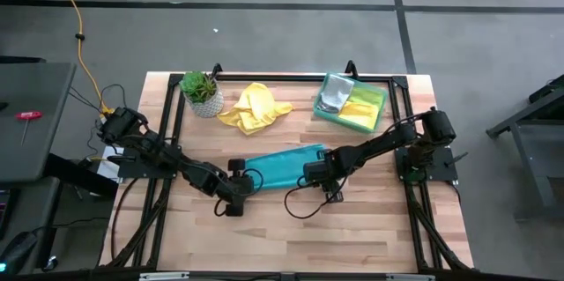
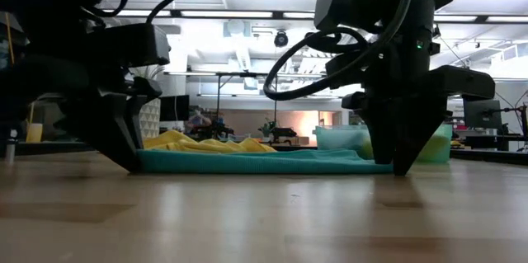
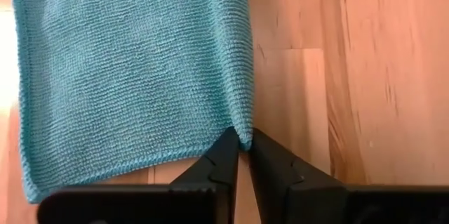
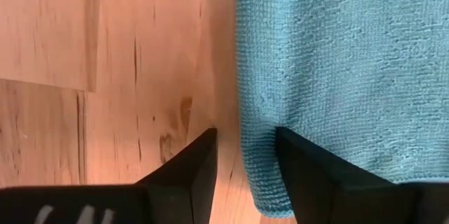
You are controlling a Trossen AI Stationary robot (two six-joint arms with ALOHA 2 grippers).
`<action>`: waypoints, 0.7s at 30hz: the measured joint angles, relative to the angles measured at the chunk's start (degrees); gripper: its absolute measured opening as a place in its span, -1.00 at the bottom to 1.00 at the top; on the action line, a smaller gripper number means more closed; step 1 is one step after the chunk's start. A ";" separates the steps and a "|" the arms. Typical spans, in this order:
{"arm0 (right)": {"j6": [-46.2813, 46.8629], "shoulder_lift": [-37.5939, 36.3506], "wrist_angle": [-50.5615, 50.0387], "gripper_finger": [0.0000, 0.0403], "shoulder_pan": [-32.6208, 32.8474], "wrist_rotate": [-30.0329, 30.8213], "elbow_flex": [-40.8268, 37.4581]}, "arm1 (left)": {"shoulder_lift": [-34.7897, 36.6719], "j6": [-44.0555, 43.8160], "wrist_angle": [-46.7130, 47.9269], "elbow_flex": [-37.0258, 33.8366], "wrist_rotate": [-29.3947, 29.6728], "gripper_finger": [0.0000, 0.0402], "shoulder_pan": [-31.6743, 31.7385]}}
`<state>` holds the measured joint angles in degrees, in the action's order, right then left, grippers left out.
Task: Fold microfiber towels
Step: Fold the blue towel
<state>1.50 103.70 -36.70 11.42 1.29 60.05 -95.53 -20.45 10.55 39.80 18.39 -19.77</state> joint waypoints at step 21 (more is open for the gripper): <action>0.16 0.00 0.47 -0.34 -0.02 -0.28 -0.02 | -0.39 -2.05 -1.05 4.54 -6.17 -0.23 -0.20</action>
<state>1.66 103.70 -36.23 11.40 1.01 60.03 -95.92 -22.50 9.50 44.34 12.22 -19.97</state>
